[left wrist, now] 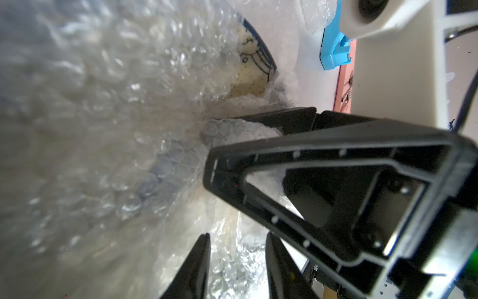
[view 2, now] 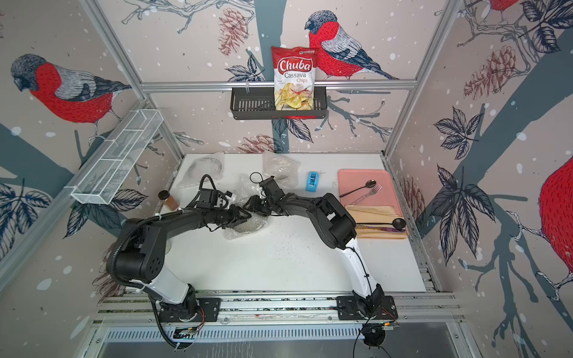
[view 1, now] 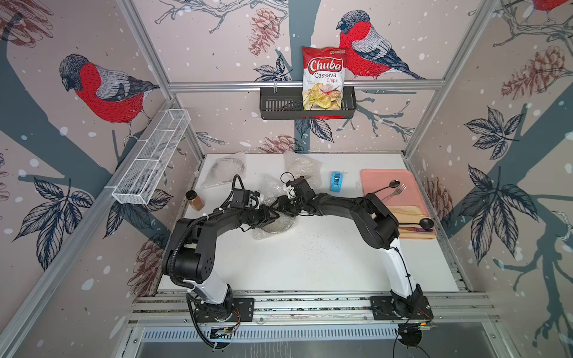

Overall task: Wrap dinner plates in bubble wrap
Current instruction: Wrap the plate in the bubble wrap.

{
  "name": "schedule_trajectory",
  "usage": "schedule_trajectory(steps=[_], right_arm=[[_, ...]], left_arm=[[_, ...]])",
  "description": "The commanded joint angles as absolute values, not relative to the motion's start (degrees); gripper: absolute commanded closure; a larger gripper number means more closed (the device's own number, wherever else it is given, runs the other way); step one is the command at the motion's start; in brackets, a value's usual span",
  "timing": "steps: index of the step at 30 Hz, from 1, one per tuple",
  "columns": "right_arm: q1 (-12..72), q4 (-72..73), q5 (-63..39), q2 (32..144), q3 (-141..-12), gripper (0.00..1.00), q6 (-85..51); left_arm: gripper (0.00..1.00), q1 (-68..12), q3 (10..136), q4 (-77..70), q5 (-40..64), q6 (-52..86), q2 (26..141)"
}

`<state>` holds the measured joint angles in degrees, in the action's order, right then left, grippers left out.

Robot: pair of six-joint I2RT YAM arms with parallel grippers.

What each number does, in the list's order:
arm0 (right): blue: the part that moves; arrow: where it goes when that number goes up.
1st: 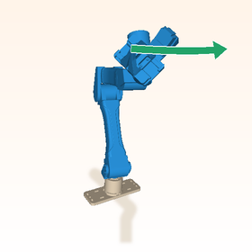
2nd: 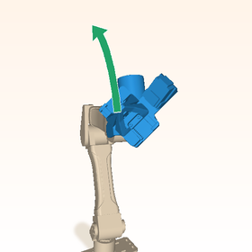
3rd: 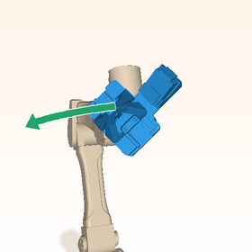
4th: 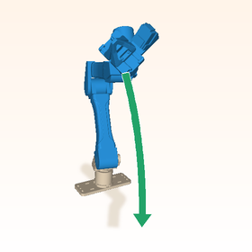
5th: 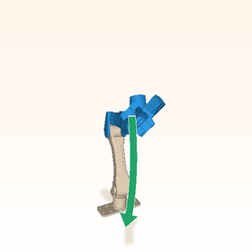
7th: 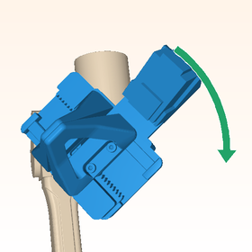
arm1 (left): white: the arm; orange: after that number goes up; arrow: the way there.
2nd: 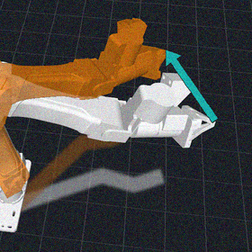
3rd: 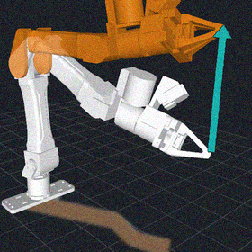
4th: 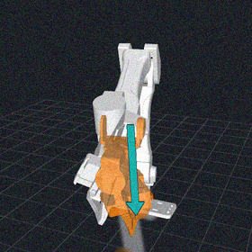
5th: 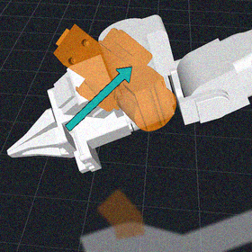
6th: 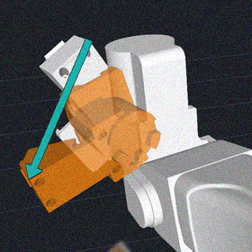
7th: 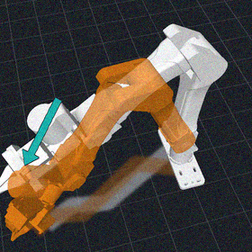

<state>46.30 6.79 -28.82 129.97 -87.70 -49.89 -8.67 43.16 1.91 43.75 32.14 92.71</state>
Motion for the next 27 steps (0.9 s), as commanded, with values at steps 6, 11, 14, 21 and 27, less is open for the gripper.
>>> schedule_trajectory(steps=[6,11,14,21,27], right_arm=[[46.49,5.75,-30.30,130.93,-88.25,0.48,-51.15],[46.40,6.41,-30.76,130.67,-87.97,0.49,-51.28],[46.48,6.92,-31.00,130.76,-87.98,0.50,-51.48],[46.41,6.94,-31.63,129.40,-88.18,0.50,-51.01],[45.73,8.85,-32.10,125.85,-86.83,0.48,-51.09]], left_arm=[[0.46,-11.46,41.02,-8.47,39.05,37.60,90.71],[0.45,-13.59,41.46,-7.31,32.13,37.21,90.09],[0.48,-13.71,41.41,-6.45,27.30,37.43,89.69],[0.59,-14.65,42.10,-5.43,21.21,38.76,91.06],[0.68,-14.75,42.35,-4.04,20.45,38.64,92.95]])
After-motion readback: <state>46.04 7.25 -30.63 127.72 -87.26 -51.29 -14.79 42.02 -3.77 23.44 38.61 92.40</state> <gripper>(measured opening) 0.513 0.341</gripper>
